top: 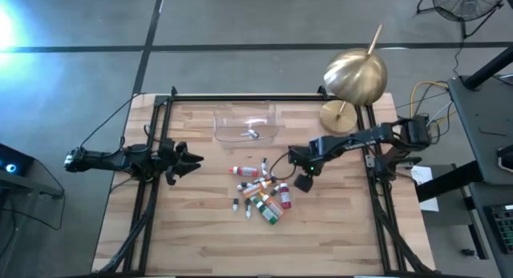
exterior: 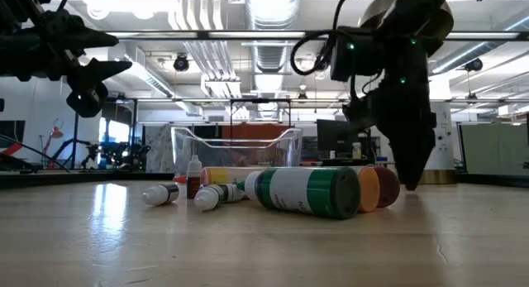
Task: Pick & Place food coloring
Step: Put the large orange food coloring bottle into the transparent bin
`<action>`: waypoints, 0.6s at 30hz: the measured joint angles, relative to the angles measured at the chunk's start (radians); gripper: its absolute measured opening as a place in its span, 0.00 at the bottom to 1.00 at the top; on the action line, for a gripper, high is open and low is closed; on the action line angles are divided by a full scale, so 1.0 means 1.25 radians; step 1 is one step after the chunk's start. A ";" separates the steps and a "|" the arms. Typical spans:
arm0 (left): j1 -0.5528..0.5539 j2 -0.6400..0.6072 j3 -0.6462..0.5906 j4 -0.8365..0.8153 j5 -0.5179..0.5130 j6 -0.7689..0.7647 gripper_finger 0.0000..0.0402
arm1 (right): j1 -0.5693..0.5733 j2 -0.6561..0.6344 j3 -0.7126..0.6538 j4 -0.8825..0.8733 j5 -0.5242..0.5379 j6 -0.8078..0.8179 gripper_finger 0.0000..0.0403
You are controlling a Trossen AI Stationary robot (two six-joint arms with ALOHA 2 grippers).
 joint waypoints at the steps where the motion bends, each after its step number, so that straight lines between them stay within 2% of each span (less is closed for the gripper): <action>1: 0.000 0.000 0.000 0.000 0.000 0.000 0.37 | 0.008 0.000 -0.003 0.017 0.000 0.000 0.61; 6: 0.000 0.000 0.000 0.000 0.000 0.000 0.37 | 0.034 0.000 -0.004 0.098 0.030 -0.003 0.61; 11: 0.000 0.000 0.000 0.000 0.000 0.000 0.37 | 0.035 0.000 0.003 0.101 0.101 -0.038 0.61; 16: 0.000 0.000 0.000 0.005 -0.008 0.003 0.37 | 0.034 -0.001 0.010 0.103 0.122 -0.083 0.60; 18: 0.000 0.000 -0.001 0.025 -0.041 -0.063 0.37 | 0.034 -0.001 0.010 0.103 0.138 -0.098 0.60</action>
